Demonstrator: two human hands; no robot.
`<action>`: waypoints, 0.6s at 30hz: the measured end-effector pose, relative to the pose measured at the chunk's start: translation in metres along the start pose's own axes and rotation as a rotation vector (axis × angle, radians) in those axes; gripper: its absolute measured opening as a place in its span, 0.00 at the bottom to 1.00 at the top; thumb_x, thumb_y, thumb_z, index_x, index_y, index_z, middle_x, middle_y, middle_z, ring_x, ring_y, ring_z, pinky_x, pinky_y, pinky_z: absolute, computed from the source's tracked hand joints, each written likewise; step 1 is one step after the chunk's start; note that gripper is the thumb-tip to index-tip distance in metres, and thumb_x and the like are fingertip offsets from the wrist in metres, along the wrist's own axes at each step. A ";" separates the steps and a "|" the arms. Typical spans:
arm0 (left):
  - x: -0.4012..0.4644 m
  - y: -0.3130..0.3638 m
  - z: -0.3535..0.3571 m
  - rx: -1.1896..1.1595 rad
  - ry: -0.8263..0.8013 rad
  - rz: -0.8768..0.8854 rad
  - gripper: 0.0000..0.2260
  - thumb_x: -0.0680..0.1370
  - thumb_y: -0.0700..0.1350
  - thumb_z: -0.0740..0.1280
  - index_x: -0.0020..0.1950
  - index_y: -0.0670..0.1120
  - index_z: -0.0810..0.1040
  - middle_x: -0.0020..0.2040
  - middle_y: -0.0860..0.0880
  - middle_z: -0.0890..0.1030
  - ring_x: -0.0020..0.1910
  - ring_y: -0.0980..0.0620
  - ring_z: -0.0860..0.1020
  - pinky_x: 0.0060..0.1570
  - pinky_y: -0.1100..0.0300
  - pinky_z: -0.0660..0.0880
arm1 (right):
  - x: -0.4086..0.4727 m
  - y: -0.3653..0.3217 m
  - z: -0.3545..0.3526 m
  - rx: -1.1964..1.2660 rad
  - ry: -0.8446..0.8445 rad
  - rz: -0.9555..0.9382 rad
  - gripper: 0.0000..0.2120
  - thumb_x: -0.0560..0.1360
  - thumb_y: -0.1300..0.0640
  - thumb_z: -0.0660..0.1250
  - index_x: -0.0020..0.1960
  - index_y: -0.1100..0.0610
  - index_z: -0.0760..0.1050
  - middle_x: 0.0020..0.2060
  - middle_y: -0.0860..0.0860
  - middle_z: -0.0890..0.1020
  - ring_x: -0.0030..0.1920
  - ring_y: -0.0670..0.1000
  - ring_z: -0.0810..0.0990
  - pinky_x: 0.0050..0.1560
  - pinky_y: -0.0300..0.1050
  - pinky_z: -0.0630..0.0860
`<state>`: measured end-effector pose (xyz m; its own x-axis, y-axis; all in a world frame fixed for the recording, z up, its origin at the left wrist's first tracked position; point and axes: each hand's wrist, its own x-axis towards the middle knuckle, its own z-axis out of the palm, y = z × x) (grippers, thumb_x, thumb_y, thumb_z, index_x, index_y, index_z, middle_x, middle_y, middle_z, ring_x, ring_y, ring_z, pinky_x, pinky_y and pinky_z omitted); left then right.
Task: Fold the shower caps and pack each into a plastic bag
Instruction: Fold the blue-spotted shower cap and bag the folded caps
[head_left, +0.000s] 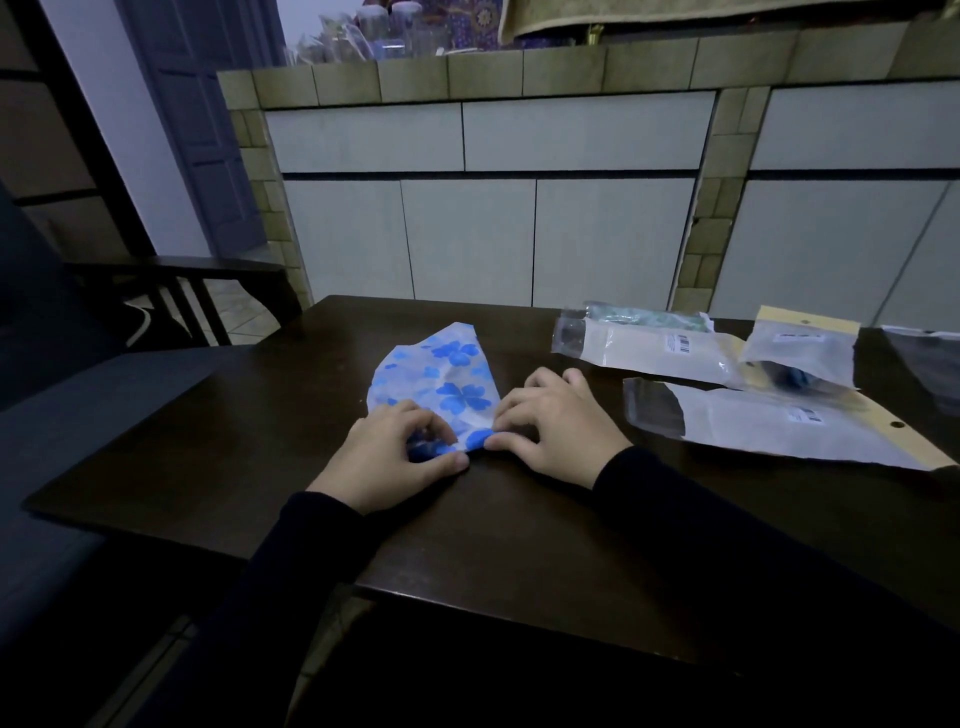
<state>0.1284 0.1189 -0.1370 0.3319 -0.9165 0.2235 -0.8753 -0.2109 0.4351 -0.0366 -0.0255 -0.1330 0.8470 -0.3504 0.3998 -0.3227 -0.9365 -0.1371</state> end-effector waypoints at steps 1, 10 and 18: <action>0.001 -0.001 0.001 -0.010 0.004 -0.005 0.10 0.69 0.62 0.71 0.44 0.58 0.78 0.44 0.61 0.75 0.48 0.61 0.72 0.53 0.57 0.69 | 0.001 0.000 0.002 -0.012 0.017 -0.008 0.15 0.75 0.38 0.62 0.49 0.45 0.83 0.51 0.37 0.80 0.51 0.45 0.67 0.54 0.48 0.59; 0.009 -0.006 0.006 -0.114 0.093 -0.116 0.07 0.76 0.53 0.68 0.38 0.59 0.78 0.43 0.57 0.81 0.43 0.58 0.76 0.44 0.62 0.69 | 0.005 0.001 0.006 0.076 0.090 0.130 0.12 0.79 0.42 0.59 0.49 0.47 0.77 0.40 0.43 0.79 0.46 0.45 0.72 0.50 0.44 0.58; 0.012 -0.006 0.004 -0.179 0.160 -0.163 0.05 0.76 0.51 0.69 0.41 0.53 0.80 0.37 0.55 0.81 0.39 0.61 0.77 0.36 0.71 0.66 | 0.009 0.001 0.012 0.219 0.071 0.304 0.07 0.78 0.43 0.61 0.48 0.44 0.75 0.38 0.42 0.79 0.46 0.43 0.74 0.55 0.45 0.61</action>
<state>0.1367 0.1075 -0.1405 0.5271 -0.8070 0.2663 -0.7342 -0.2747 0.6209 -0.0249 -0.0299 -0.1405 0.6931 -0.6178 0.3715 -0.4500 -0.7734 -0.4465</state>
